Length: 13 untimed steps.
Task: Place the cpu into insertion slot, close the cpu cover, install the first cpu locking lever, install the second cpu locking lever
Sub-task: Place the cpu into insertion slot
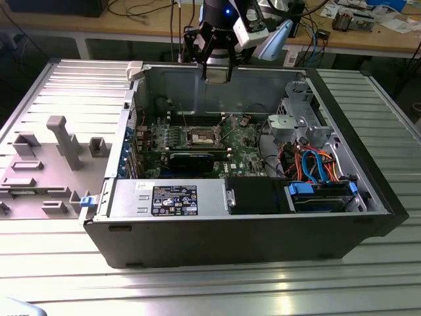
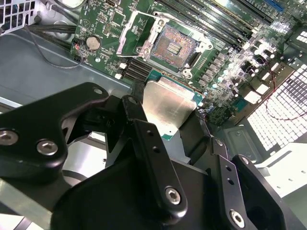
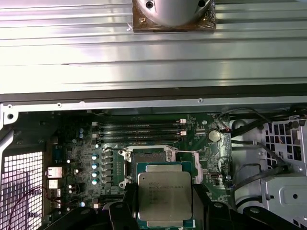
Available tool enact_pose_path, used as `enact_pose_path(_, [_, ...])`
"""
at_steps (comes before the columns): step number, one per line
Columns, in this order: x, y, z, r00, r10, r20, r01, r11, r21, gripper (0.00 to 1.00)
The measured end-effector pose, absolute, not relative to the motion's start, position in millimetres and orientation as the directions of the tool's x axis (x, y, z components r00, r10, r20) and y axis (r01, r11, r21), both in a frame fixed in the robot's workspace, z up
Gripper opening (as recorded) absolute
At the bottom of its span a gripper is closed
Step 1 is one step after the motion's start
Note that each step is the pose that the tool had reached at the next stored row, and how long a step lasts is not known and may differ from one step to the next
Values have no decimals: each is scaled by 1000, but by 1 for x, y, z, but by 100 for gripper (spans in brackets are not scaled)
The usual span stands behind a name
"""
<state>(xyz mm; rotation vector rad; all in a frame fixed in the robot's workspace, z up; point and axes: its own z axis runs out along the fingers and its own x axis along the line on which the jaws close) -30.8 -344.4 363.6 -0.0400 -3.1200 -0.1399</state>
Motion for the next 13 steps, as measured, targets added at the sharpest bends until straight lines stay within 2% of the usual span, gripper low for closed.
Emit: enact_pose_path(13, [-31,-344,361,-1000,25,19,26,996,89,55])
